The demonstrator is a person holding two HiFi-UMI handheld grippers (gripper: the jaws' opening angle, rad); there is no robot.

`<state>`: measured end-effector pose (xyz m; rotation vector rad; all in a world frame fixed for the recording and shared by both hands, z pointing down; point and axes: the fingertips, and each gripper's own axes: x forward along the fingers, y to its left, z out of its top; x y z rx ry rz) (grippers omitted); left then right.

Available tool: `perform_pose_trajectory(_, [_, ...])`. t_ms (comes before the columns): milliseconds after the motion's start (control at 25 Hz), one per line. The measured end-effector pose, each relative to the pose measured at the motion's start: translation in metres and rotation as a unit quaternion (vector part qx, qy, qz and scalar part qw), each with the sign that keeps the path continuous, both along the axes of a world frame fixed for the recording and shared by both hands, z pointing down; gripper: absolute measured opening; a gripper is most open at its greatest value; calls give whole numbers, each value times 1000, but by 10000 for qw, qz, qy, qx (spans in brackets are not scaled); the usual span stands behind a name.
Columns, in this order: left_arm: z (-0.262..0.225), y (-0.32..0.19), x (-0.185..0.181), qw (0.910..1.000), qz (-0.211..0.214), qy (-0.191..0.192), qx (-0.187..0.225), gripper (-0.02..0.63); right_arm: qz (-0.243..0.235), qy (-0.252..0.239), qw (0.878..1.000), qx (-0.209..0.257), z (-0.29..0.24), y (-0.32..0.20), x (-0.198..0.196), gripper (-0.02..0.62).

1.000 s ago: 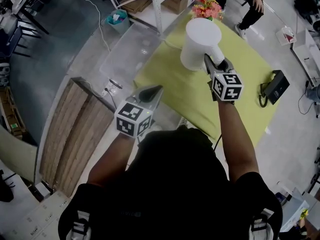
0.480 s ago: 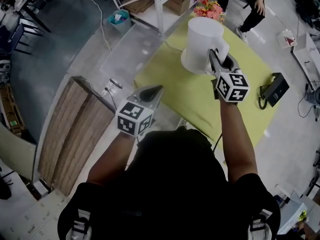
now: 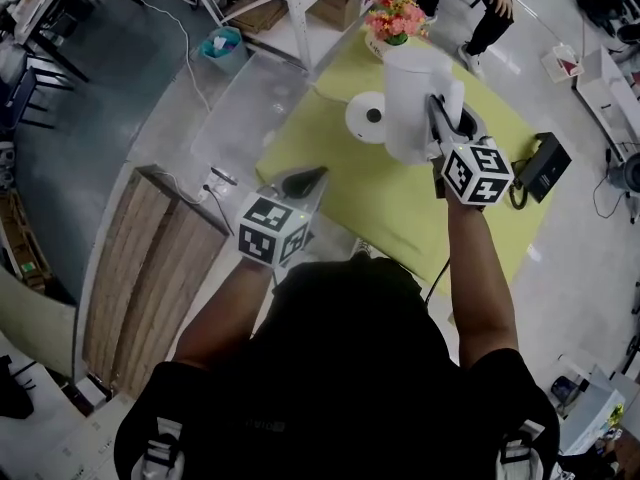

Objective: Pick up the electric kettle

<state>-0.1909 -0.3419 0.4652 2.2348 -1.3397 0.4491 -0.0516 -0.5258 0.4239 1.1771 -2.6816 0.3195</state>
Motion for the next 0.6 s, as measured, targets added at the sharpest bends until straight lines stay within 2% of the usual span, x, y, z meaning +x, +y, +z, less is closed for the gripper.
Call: perform_pose_trajectory(600, [10,-38,41,9992,363,-97,-157,2,459,74,9989,41,3,-43,64,112])
